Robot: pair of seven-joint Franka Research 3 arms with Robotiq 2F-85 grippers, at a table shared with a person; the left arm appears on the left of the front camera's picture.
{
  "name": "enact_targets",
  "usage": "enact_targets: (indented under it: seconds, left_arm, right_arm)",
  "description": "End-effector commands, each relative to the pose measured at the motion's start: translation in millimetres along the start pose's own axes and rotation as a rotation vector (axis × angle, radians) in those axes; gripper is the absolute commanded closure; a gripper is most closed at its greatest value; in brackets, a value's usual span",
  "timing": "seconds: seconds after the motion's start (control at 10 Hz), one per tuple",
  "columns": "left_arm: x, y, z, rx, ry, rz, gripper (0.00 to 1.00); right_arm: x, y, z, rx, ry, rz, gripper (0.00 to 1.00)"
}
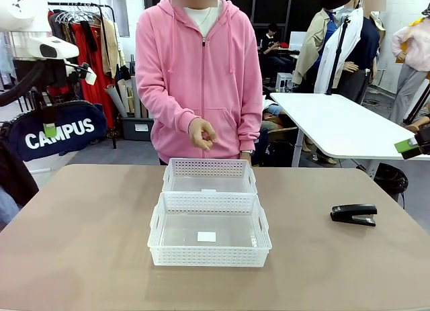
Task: Distribute items into two baskets.
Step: Move the picked Pencil pouch towards the Organizing basket indicated by the person, stopping as directed.
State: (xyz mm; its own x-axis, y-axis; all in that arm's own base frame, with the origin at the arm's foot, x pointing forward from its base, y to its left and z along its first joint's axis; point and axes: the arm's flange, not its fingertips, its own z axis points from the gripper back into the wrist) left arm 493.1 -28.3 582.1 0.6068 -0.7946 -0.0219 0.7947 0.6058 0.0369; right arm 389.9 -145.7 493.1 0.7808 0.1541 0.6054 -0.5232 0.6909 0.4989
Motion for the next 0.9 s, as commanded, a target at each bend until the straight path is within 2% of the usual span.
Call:
enact_targets:
  seconds: [0.0, 0.4, 0.8]
  left_arm:
    - [-15.2, -18.1, -7.5, 0.012, -0.024, -0.042, 1.00]
    - [-24.2, -63.8, -23.4, 0.012, -0.081, -0.205, 1.00]
    - [-10.4, -97.1, -33.6, 0.028, -0.071, -0.351, 1.00]
  right_arm:
    - [1.4, 0.9, 0.3, 0.011, -0.010, 0.006, 0.00]
    - [1.4, 0.9, 0.3, 0.011, -0.010, 0.006, 0.00]
    - [1.4, 0.9, 0.3, 0.011, -0.010, 0.006, 0.00]
